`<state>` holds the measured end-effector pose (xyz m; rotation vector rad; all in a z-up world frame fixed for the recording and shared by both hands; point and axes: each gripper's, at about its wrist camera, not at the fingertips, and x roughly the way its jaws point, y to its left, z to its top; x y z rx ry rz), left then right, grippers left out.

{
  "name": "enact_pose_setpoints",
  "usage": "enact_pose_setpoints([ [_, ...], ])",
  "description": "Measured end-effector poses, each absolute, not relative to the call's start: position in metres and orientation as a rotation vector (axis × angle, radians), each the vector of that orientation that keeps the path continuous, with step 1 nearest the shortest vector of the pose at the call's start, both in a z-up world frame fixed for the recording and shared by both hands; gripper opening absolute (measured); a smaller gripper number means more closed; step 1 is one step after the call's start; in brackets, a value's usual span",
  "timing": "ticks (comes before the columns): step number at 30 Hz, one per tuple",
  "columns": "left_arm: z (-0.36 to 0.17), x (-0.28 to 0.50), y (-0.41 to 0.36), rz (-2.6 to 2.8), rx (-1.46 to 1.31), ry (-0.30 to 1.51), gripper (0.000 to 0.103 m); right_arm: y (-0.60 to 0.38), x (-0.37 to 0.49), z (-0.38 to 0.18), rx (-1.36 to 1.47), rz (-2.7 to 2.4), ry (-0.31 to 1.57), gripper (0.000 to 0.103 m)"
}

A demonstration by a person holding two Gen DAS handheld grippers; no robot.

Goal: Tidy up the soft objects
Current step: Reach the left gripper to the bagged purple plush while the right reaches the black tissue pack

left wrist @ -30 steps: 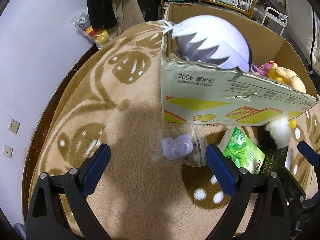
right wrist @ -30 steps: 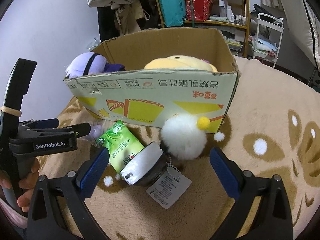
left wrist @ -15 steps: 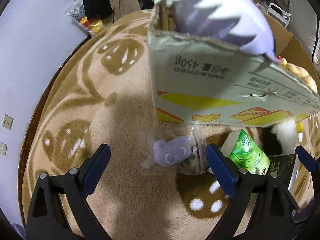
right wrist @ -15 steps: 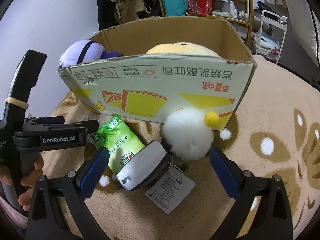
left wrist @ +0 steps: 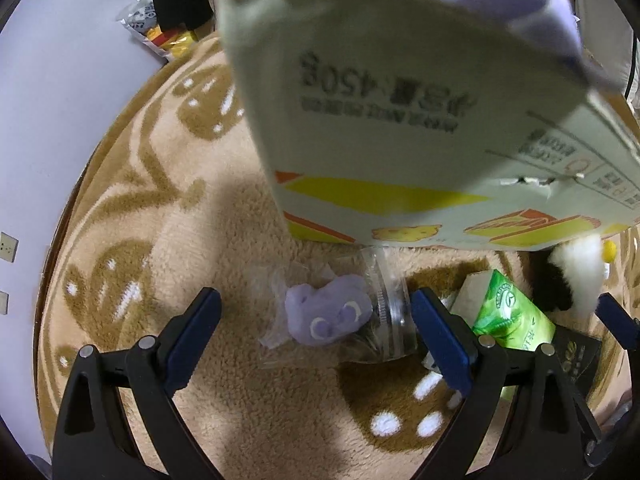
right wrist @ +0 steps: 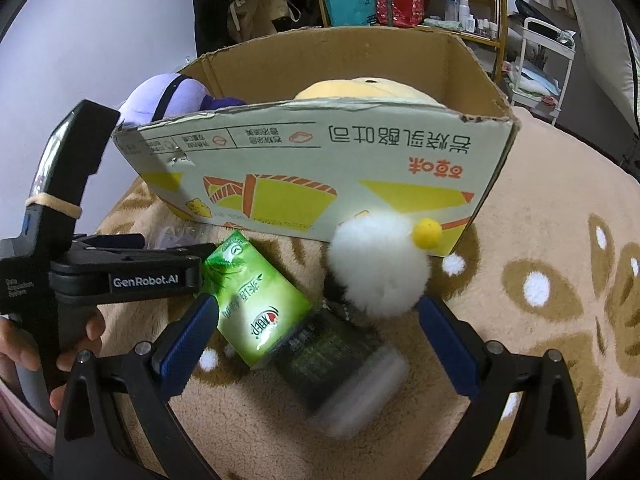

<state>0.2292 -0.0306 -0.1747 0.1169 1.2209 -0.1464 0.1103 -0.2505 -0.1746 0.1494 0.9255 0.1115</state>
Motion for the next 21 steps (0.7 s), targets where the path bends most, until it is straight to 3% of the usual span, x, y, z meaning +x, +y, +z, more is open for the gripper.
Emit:
enact_pose_setpoints([
  [4, -0.178, 0.231, -0.035, -0.142, 0.128, 1.219, 0.095, -0.254, 0.110, -0.176, 0.168, 0.111, 0.945, 0.103],
  [7, -0.177, 0.228, -0.040, -0.139, 0.125, 1.218, 0.095, -0.257, 0.109, -0.178, 0.210, 0.132, 0.972, 0.089],
  [21, -0.178, 0.221, -0.034, -0.138, 0.123, 1.209, 0.095, -0.290, 0.095, -0.193, 0.304, 0.070, 1.050, 0.089],
])
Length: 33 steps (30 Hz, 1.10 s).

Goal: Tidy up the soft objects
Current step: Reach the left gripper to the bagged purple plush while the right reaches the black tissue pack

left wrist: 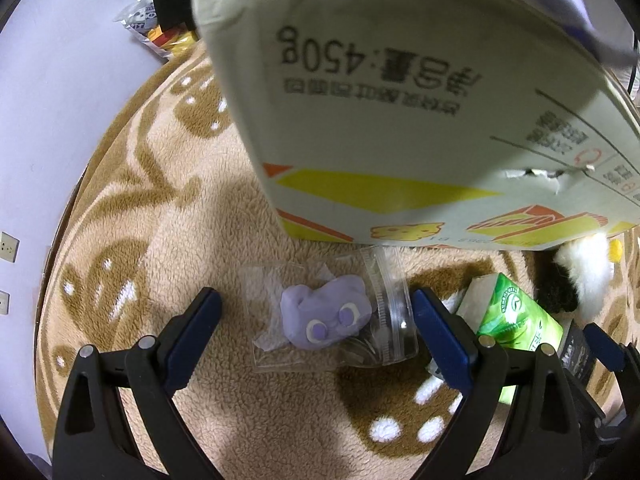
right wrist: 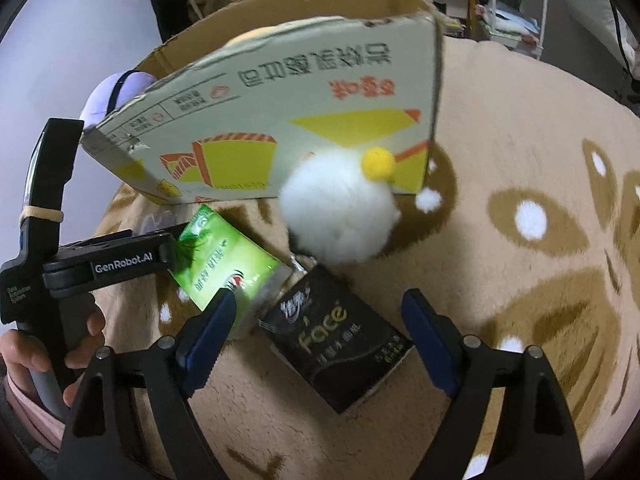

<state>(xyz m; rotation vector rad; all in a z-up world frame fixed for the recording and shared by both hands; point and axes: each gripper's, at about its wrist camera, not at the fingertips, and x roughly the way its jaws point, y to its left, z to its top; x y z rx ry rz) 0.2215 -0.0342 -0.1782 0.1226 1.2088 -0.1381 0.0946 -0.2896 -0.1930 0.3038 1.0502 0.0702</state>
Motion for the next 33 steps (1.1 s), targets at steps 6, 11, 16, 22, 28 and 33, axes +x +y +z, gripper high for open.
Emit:
enact_pose_setpoints([
  [6, -0.179, 0.220, -0.035, -0.136, 0.131, 1.208, 0.096, -0.304, 0.089, -0.196, 0.326, 0.046, 1.065, 0.089],
  [11, -0.179, 0.221, -0.035, -0.134, 0.126, 1.213, 0.096, -0.311, 0.080, -0.196, 0.301, 0.034, 1.090, 0.089],
  [16, -0.179, 0.225, -0.030, -0.135, 0.120, 1.217, 0.096, -0.302, 0.082, -0.198, 0.296, 0.025, 1.102, 0.089],
  [22, -0.180, 0.223, -0.032, -0.130, 0.134, 1.211, 0.097, -0.296, 0.085, -0.200, 0.270, 0.021, 1.110, 0.089],
  [28, -0.180, 0.220, -0.035, -0.121, 0.142, 1.207, 0.097, -0.283, 0.095, -0.201, 0.262, 0.012, 1.117, 0.089],
  [33, -0.179, 0.220, -0.034, -0.138, 0.120, 1.211, 0.095, -0.283, 0.096, -0.201, 0.260, 0.011, 1.126, 0.089],
])
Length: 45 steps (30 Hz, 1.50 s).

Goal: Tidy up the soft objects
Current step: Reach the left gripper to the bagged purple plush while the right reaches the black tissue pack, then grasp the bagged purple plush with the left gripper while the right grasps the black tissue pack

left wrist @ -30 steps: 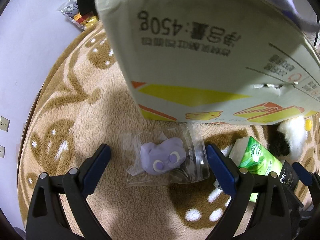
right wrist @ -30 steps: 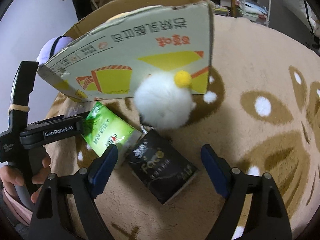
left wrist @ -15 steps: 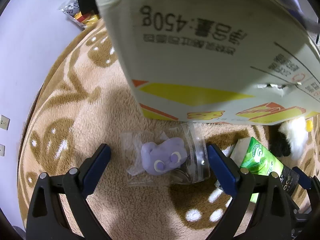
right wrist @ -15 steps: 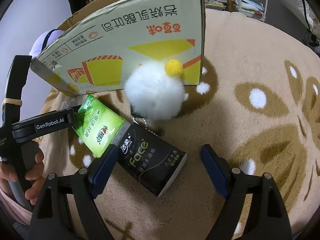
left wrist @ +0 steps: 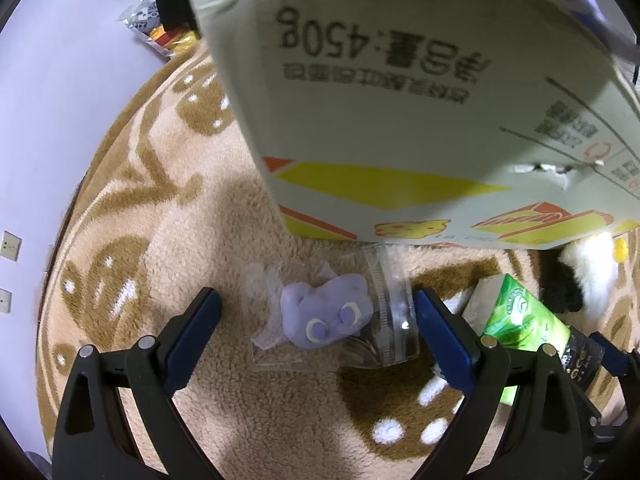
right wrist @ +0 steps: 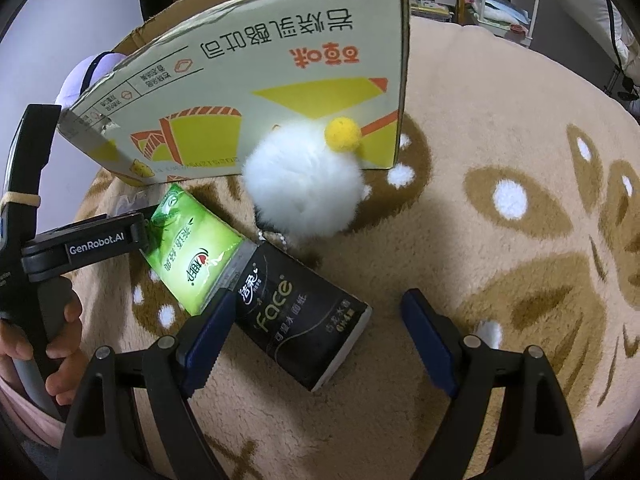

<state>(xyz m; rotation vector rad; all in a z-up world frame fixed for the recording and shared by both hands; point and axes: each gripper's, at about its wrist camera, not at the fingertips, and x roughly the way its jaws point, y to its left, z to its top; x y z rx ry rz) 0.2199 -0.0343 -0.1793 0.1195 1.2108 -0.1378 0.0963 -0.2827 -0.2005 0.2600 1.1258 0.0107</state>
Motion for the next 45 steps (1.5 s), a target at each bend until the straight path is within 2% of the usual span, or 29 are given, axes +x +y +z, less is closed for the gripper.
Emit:
enact_pose_setpoints([
  [9, -0.178, 0.221, -0.035, -0.139, 0.115, 1.214, 0.096, -0.280, 0.100, -0.201, 0.216, 0.029, 1.146, 0.089],
  [13, -0.186, 0.221, -0.038, -0.110, 0.144, 1.210, 0.103, -0.277, 0.099, -0.198, 0.216, 0.033, 1.151, 0.089],
  [29, -0.186, 0.225, -0.037, -0.108, 0.144, 1.228, 0.100, -0.238, 0.099, -0.199, 0.050, 0.008, 1.172, 0.089],
  [32, -0.183, 0.224, -0.037, -0.113, 0.140, 1.230, 0.096, -0.227, 0.097, -0.203, -0.027, -0.014, 1.189, 0.085],
  [33, -0.182, 0.223, -0.038, -0.115, 0.139, 1.227, 0.091, -0.228, 0.096, -0.200, -0.023, -0.013, 1.186, 0.082],
  [37, -0.179, 0.218, -0.038, -0.150, 0.124, 1.217, 0.077, -0.232, 0.093, -0.196, 0.006, -0.026, 1.178, 0.064],
  [40, -0.176, 0.217, -0.033, -0.152, 0.098, 1.208, 0.076, -0.234, 0.091, -0.192, -0.007, -0.030, 1.179, 0.050],
  [44, -0.172, 0.213, -0.028, -0.140, 0.100, 1.200, 0.075, -0.238, 0.089, -0.189, 0.015, -0.025, 1.176, 0.044],
  [45, -0.172, 0.212, -0.027, -0.136, 0.101, 1.201, 0.075, -0.243, 0.088, -0.190, 0.026, -0.024, 1.173, 0.040],
])
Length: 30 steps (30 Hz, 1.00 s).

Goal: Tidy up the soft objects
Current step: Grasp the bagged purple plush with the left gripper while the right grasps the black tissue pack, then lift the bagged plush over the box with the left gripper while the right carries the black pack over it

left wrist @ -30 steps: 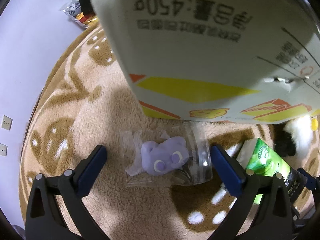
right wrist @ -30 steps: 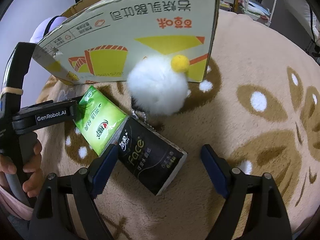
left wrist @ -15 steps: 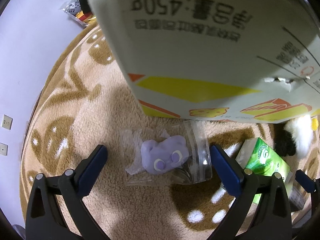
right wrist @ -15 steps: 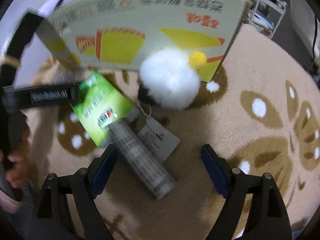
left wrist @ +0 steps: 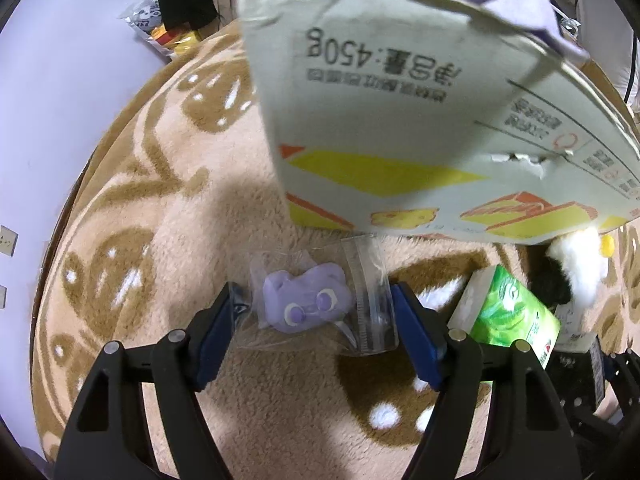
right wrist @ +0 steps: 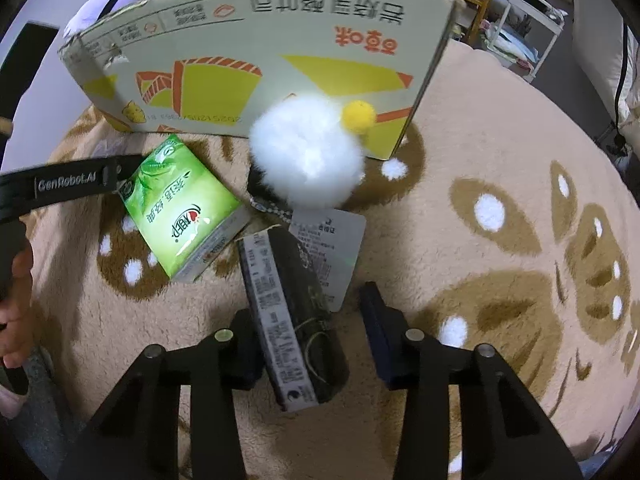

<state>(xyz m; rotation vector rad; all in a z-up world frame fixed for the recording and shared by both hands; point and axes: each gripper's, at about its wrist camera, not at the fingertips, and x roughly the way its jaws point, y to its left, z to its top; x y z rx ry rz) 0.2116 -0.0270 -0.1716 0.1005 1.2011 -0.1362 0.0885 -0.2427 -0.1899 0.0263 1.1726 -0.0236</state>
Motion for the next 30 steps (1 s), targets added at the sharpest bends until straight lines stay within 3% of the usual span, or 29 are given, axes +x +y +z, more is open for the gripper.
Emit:
enact_pose_setpoints([
  [3, -0.166, 0.204, -0.019, -0.116, 0.099, 1.192, 0.075, -0.252, 0.086, -0.191, 0.055, -0.028, 1.159, 0.028],
  [6, -0.159, 0.198, -0.012, -0.098, 0.082, 1.178, 0.075, -0.264, 0.084, -0.188, 0.113, -0.014, 1.136, 0.025],
  [14, -0.127, 0.173, 0.002, -0.063, 0.062, 1.083, 0.075, -0.275, 0.071, -0.169, 0.136, 0.005, 1.019, 0.023],
  [30, -0.038, 0.123, -0.006, -0.089, 0.056, 0.702, 0.075, -0.278, 0.044, -0.103, 0.108, 0.044, 0.705, 0.023],
])
